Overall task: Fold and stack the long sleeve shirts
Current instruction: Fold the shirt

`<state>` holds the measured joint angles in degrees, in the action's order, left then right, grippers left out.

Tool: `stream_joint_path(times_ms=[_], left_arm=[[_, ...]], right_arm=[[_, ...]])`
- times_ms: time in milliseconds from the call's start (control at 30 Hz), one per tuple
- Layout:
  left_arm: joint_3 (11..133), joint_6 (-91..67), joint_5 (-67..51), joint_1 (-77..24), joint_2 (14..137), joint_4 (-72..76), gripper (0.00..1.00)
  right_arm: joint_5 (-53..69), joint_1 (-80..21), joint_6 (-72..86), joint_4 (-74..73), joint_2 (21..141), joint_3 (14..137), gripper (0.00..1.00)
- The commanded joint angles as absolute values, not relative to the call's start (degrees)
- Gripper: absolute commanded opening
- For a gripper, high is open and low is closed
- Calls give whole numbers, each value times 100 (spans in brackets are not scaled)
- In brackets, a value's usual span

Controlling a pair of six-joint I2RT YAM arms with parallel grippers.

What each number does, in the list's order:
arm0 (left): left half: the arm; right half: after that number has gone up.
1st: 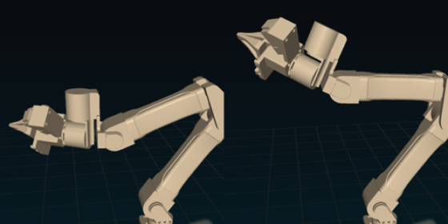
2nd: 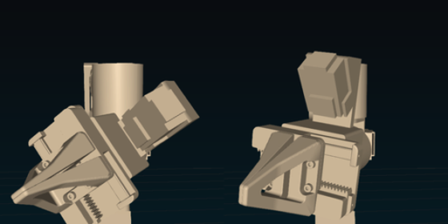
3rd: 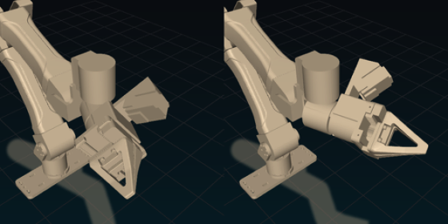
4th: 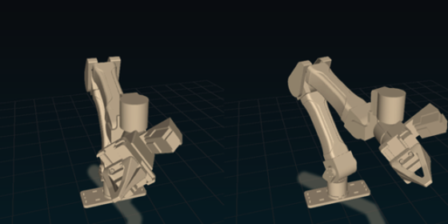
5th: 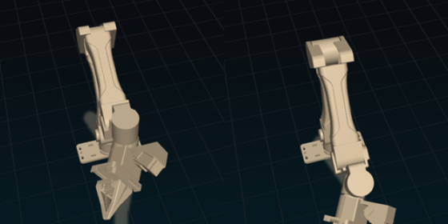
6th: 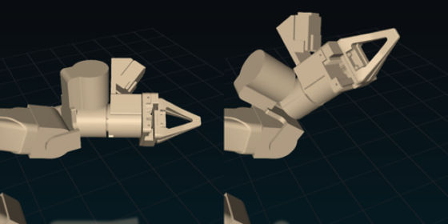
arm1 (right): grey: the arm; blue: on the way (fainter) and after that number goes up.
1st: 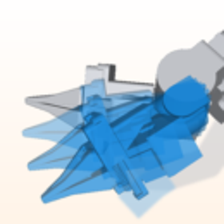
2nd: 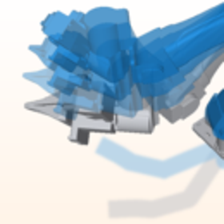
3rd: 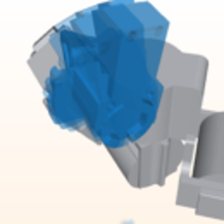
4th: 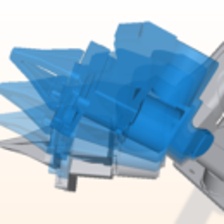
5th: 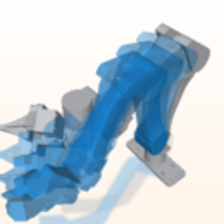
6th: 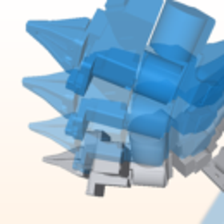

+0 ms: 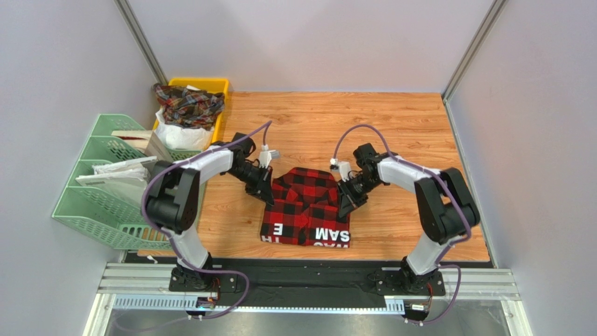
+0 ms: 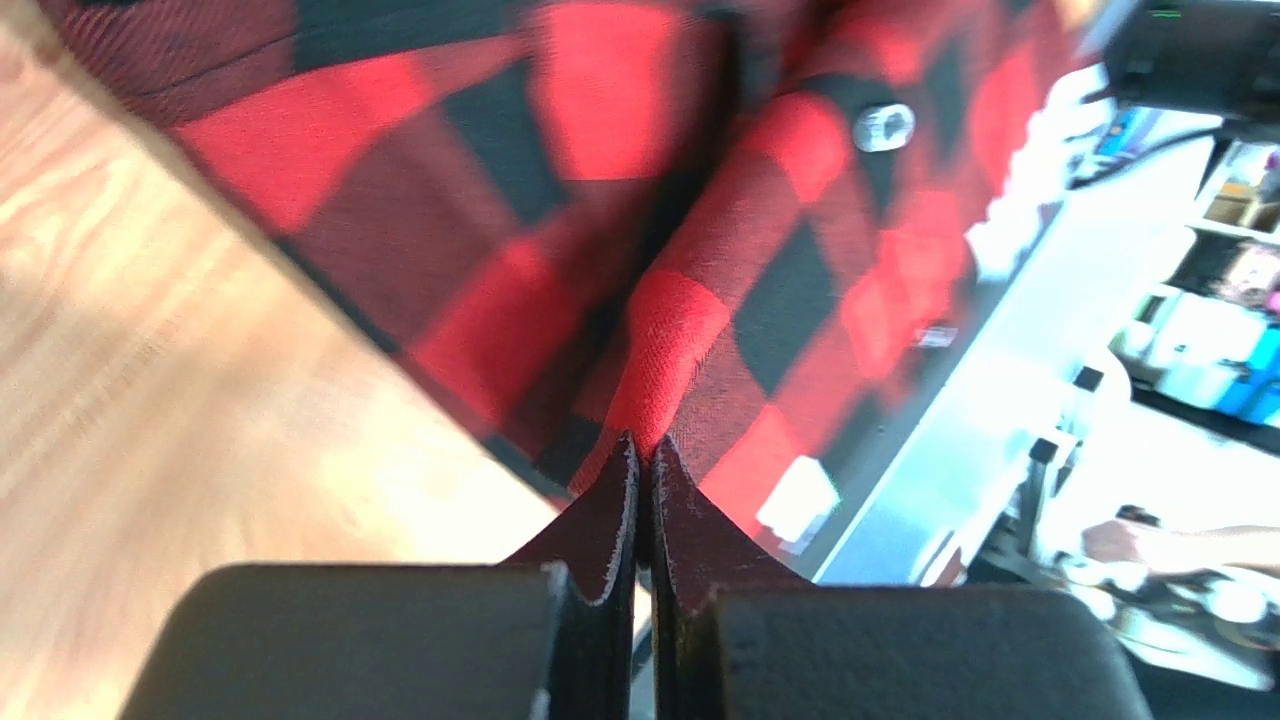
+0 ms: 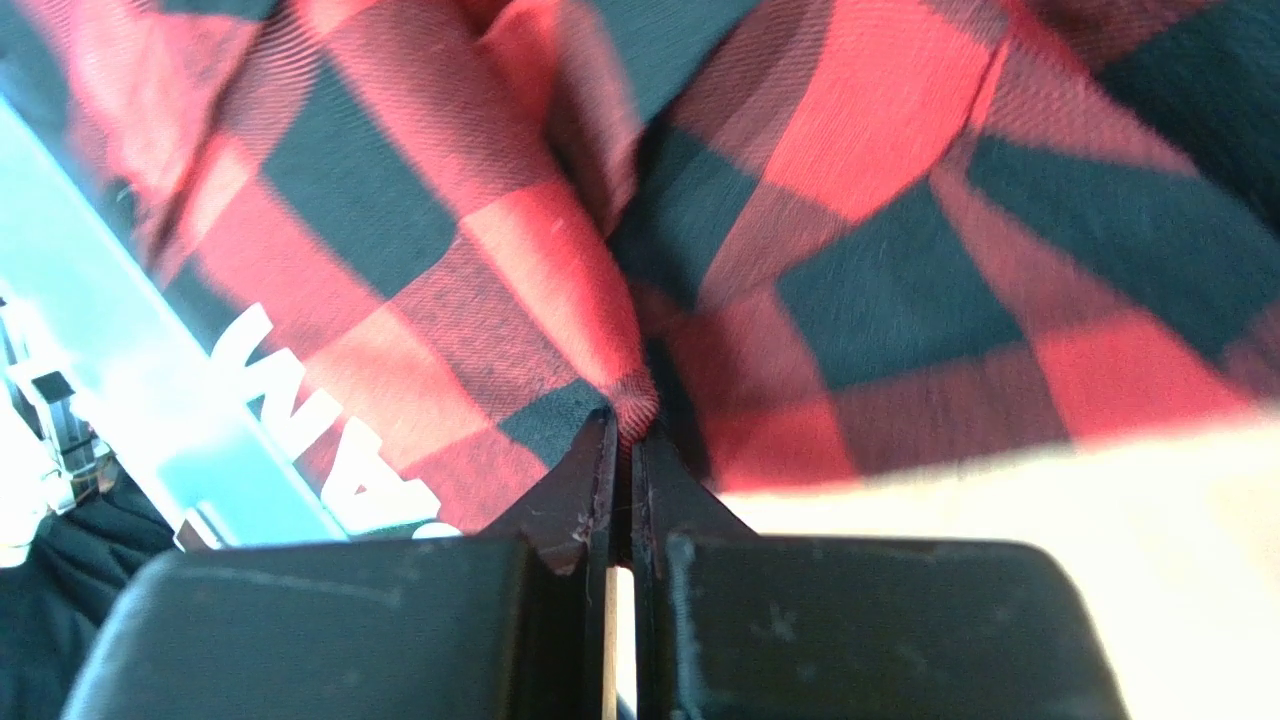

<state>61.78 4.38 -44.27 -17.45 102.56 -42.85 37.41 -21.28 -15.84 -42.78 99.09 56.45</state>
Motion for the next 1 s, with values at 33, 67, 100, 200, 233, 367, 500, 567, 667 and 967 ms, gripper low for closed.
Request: stream_joint_path(times_ms=[33,67,100,200,233,367,500,567,667,967], left_arm=[[6030,773,-4921,-1749,8976,-4535,0],[6003,843,-5052,-1749,8852,-4613,0],[5994,922,-5071,-1749,8737,-4745,0],[6161,1133,-5142,-1758,8438,-5070,0],[6222,1160,-5124,-1758,8385,-5115,0],[6836,1222,-5159,-1732,8595,-5300,0],[7583,1204,-5142,-1670,9104,-5335,0],[8119,1117,-5081,-1652,9570,-5335,0],[8823,889,-4862,-1644,10457,-5221,0],[9861,202,-4087,-1538,12823,-4913,5]], right_arm=[[3700,-2065,-1433,-4560,8580,5484,0],[3674,-2065,-1372,-4562,8404,5484,0],[3691,-2065,-1371,-4622,8246,5597,0],[3709,-2074,-1388,-5000,7937,5879,0],[3683,-2074,-1450,-5166,7876,5941,0],[3639,-2013,-1634,-5493,7953,6362,0],[3682,-1680,-1907,-5765,8445,7082,0],[3700,-1530,-2117,-5880,8770,7555,0],[3665,-1301,-2364,-5818,9622,8083,0],[3551,-1099,-2303,-5274,11864,8833,0]])
